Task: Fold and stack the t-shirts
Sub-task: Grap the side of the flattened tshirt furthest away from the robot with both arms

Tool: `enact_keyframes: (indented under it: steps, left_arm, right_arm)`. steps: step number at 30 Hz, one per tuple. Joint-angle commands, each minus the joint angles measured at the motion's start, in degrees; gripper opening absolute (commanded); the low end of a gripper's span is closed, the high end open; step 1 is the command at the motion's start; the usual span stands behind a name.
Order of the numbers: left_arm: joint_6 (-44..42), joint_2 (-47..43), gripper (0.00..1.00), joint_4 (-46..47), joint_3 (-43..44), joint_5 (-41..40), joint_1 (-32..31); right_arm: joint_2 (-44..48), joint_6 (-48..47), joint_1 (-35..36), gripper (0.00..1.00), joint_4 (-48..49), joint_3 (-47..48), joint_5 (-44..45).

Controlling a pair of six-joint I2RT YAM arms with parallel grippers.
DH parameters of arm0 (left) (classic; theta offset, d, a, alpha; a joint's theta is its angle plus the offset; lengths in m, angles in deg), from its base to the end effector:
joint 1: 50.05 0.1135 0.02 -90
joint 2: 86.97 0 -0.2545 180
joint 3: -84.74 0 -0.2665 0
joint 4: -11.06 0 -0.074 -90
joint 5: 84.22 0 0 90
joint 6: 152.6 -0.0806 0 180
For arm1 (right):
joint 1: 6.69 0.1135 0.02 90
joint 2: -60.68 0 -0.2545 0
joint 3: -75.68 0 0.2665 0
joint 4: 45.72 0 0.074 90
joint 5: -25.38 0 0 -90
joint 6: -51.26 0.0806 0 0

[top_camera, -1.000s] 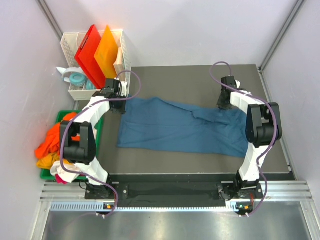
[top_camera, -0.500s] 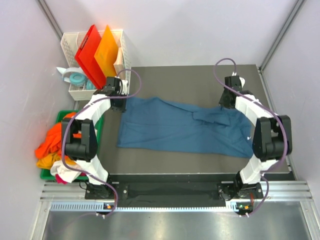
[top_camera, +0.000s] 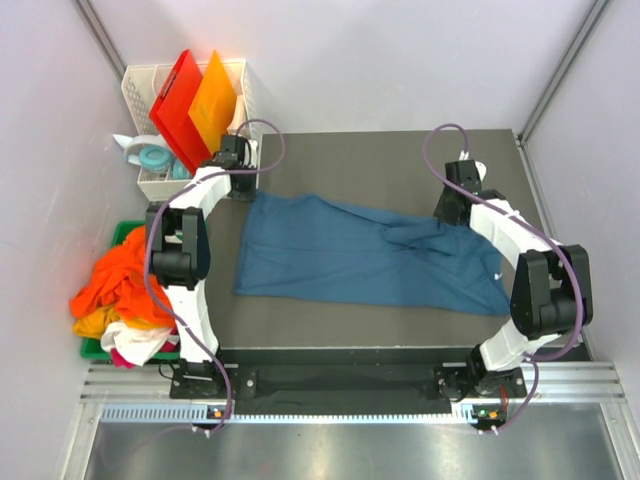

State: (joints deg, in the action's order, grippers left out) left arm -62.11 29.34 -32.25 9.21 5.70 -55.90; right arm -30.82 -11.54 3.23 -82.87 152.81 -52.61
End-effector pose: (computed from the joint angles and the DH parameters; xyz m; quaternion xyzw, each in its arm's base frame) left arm 0.4795 -0.0490 0.1601 0.0444 0.9531 -0.0159 0.2990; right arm 0.3771 0.0489 0.1821 0.1751 0.9231 0.0107 0.3421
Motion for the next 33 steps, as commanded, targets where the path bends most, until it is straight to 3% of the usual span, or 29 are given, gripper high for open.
enact_keyframes:
  steps: [1,8,22,25,28,33]
  left_arm:
    - [-0.05,4.26,0.26,2.97,7.14,-1.94,0.4]
    - [-2.16,11.65,0.4,1.74,13.74,2.08,0.4]
    - [-2.51,14.91,0.4,5.78,15.15,3.85,0.4]
    - [-2.6,15.69,0.28,6.14,15.68,4.56,0.4]
    - [-2.69,16.4,0.0,5.17,15.6,4.65,0.4]
    - [-2.95,13.95,0.0,6.22,11.47,4.12,0.4]
  right_arm:
    - [2.47,0.13,1.16,0.0,0.15,0.83,0.73]
    - [2.47,-0.04,1.78,0.0,-0.91,0.92,1.09]
    - [1.59,-0.39,1.95,0.0,-1.17,1.89,1.44]
    - [1.15,-0.39,1.95,0.0,-1.17,1.89,1.52]
    - [1.06,-0.48,1.95,0.0,-1.08,1.98,1.52]
    - [0.36,-0.22,1.95,0.0,-0.73,2.06,1.17]
